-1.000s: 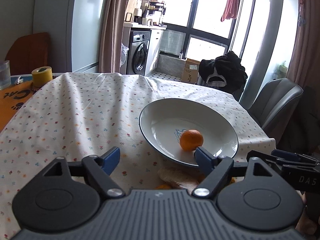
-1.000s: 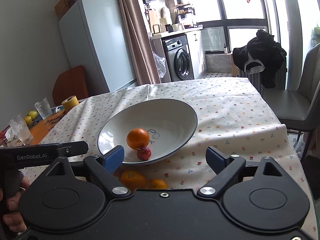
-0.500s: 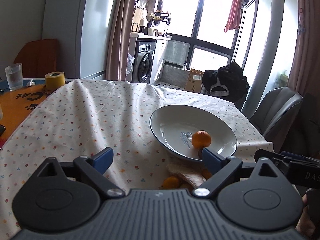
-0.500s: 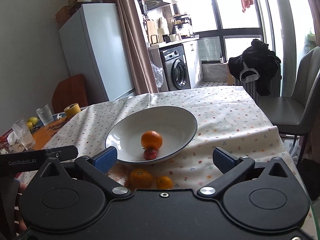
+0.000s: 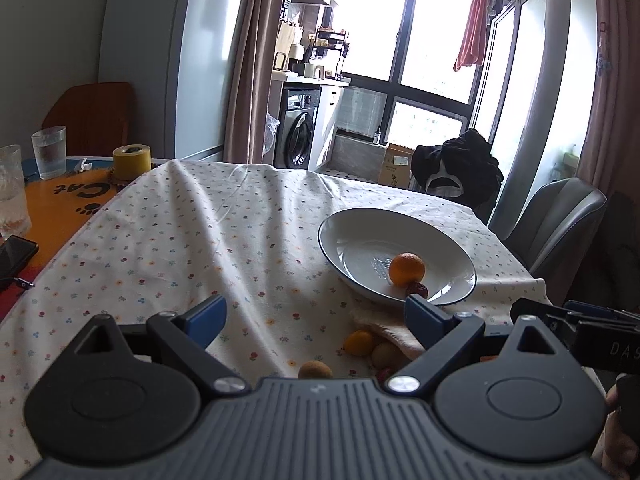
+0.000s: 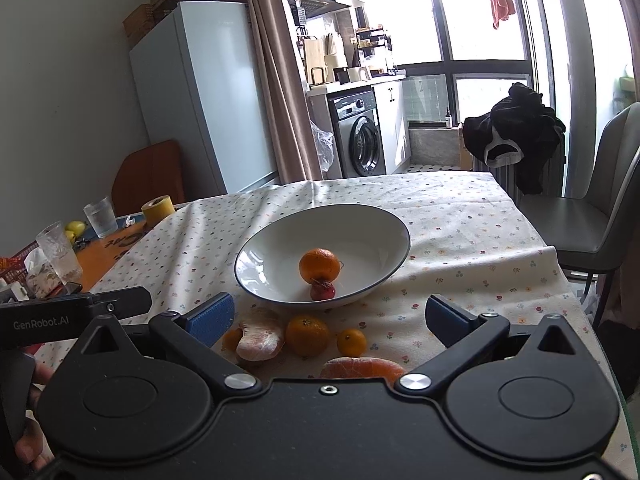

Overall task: Organize fruits
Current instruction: 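Withdraw both open tools from the bowl back toward the remaining fruit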

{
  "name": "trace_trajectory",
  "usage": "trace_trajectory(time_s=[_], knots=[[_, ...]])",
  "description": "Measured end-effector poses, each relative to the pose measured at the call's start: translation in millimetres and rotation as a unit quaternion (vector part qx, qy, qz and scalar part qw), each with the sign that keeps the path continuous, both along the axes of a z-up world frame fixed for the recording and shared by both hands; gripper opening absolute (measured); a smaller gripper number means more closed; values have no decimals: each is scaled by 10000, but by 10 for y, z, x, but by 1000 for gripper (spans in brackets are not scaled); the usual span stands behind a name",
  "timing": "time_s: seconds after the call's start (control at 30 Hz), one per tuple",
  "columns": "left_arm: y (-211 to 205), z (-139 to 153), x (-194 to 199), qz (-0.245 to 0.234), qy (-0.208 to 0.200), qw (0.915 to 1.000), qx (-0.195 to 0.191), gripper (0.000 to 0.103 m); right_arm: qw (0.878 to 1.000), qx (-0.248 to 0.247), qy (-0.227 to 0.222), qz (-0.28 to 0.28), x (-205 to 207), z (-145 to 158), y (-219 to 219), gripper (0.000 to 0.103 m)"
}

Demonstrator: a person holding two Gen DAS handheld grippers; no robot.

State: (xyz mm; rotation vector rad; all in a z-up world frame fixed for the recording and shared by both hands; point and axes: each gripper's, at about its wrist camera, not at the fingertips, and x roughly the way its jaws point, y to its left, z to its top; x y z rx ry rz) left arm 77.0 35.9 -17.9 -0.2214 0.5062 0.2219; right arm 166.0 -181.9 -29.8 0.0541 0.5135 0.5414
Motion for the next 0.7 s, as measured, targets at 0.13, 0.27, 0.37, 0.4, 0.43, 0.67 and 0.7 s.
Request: trace_trajectory(time_s=[0.13, 0.27, 0.37, 0.4, 0.43, 0.67, 0.7], knots=[[37, -14, -70, -98, 84, 9999, -55, 95, 9999, -69, 75, 23, -32, -6, 20, 103], [30, -20, -137, -142, 105, 9998, 23, 96, 9999, -104, 89, 40, -88, -10, 31, 103], [40, -32, -164, -167, 145, 9998, 17, 98, 9999, -131, 83, 63, -124, -15, 44, 103], [42, -38, -169, -164, 156, 9997, 20, 98, 9998, -122, 114, 85, -130, -16, 51, 103], [49, -46, -175, -162, 169, 9997, 17, 98, 9998, -105, 156, 110, -129, -24, 47, 103], [116, -131, -171, -182, 259, 9994, -109, 97, 9987, -124, 353, 352, -137, -98, 90, 103], [124, -149, -164, -190, 275, 9994, -125, 97, 9985, -114, 385, 379, -134, -110, 95, 103]])
